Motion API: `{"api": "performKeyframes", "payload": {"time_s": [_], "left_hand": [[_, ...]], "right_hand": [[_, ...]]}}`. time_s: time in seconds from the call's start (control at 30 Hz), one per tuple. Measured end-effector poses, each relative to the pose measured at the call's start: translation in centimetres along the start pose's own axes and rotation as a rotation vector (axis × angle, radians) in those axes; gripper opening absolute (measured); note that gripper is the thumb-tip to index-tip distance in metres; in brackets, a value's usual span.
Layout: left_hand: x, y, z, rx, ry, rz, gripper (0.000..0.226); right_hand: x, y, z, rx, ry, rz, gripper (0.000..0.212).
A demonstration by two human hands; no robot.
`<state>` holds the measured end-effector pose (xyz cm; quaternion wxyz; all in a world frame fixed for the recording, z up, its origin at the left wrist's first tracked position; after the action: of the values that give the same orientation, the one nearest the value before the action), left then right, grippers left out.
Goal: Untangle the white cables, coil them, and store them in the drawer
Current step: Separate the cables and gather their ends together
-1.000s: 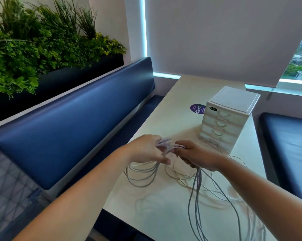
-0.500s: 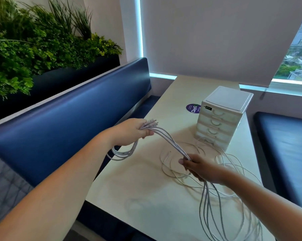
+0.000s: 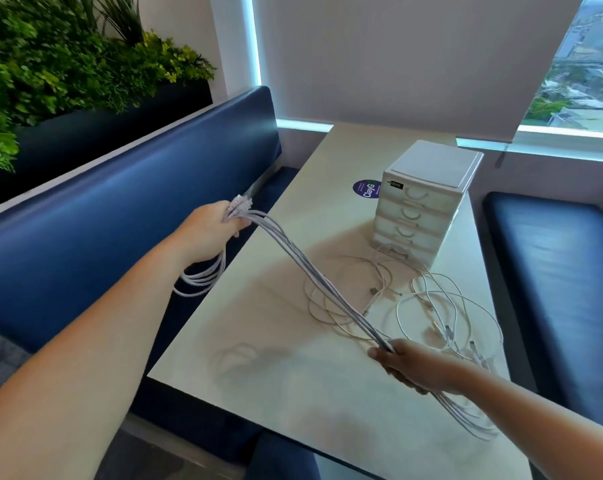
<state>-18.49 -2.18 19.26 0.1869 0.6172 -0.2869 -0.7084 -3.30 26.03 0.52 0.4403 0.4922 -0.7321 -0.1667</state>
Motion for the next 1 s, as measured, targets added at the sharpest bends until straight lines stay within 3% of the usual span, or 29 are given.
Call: {"api": "performKeyframes", "payload": {"time_s": [0.23, 0.4, 0.53, 0.6, 0.67, 0.77, 0.87, 1.0], "left_hand": [[3.7, -3.4, -0.7, 0.226, 0.159, -0.072, 0.038], [2.2, -2.6, 0.0, 0.071, 0.057, -0.033, 0.035], [1.2, -2.0, 0.2, -0.016, 0.015, -0.051, 0.042], [1.0, -1.8, 0.3, -0.040, 0.000, -0.042, 0.041], [1.0, -1.6, 0.4, -0.067, -0.002, -0.058, 0.039], [1.3, -1.3, 0.6, -0.100, 0.001, -0.084, 0.037], [1.6, -1.0, 0.8, -0.133, 0.001, -0.127, 0.035], [1.8, 0.1, 1.4, -0.201, -0.023, -0.177, 0.033]], "right_hand": [[-2.6, -4.2, -0.5, 0.220, -0.125, -0.109, 0.077], [-3.1, -4.0, -0.4, 0.325, -0.166, -0.738, 0.080], [-0.6, -0.5, -0.1, 0.147, -0.150, -1.003, 0.086], [1.3, 1.2, 1.5, -0.058, -0.065, -0.935, 0.075], [3.9, 2.5, 3.2, -0.283, 0.083, -0.706, 0.067], [8.7, 2.5, 6.0, -0.451, 0.321, -0.536, 0.087], [12.4, 1.3, 9.5, -0.482, 0.393, -0.521, 0.105], [14.4, -0.9, 13.9, -0.331, 0.359, -0.507, 0.114]]}}
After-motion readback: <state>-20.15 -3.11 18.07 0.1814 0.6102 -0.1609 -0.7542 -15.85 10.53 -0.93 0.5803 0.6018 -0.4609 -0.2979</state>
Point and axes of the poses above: each hand's wrist, its own z-axis towards the middle knuckle, its own y-axis out of the back of the hand, x = y × z, the point moved 9 cm from there along z, towards the middle knuckle, and after that the axes turned 15 degrees about -z, right-handed, at the moved point
